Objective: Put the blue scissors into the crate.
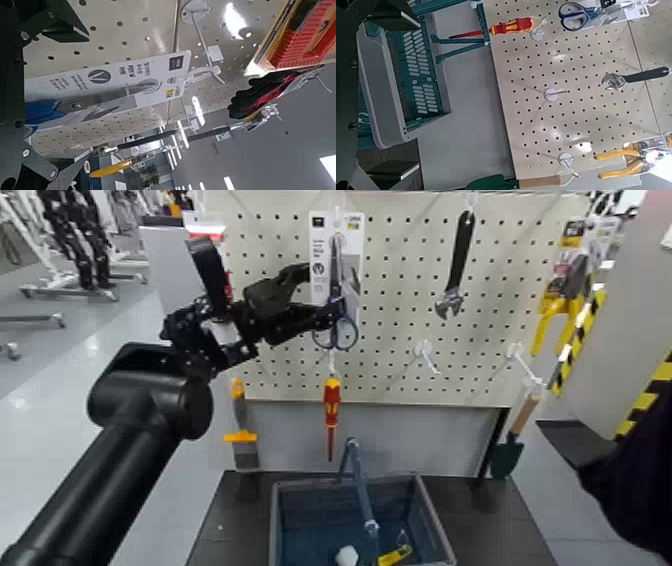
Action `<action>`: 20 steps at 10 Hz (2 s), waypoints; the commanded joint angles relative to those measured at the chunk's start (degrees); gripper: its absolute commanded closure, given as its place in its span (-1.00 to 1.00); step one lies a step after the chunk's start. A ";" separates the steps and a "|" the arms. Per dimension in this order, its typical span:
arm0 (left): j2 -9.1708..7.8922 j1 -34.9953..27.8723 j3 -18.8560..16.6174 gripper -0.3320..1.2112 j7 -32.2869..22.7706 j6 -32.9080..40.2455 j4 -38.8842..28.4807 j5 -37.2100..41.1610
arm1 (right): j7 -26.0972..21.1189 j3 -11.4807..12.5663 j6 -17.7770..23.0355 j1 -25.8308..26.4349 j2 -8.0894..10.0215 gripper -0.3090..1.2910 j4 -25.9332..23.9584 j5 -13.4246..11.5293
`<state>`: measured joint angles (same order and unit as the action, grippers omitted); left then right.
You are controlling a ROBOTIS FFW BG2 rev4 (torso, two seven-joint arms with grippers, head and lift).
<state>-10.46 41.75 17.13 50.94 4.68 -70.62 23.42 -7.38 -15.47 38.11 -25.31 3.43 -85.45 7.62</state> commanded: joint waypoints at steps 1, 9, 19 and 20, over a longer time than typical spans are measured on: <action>0.09 0.87 0.27 0.88 -0.05 -2.05 -0.31 -0.66 | 0.00 0.00 0.21 0.00 0.09 -0.51 0.02 0.03; 0.00 1.22 -0.35 0.97 -0.40 -1.78 -0.75 -1.71 | 0.00 0.09 0.39 0.00 0.00 -0.51 0.11 0.03; 0.09 -2.38 -1.23 0.97 -0.75 -5.39 -15.60 -0.39 | -0.09 0.09 0.30 0.00 -0.18 -0.51 0.20 0.11; 0.35 -3.61 -0.35 0.97 -0.75 -5.91 -15.42 1.80 | -0.09 0.18 0.30 0.00 -0.18 -0.51 0.20 0.11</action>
<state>-10.25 38.83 16.36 50.19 -0.77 -85.95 24.09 -7.47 -15.37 38.45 -25.31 3.26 -85.27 7.67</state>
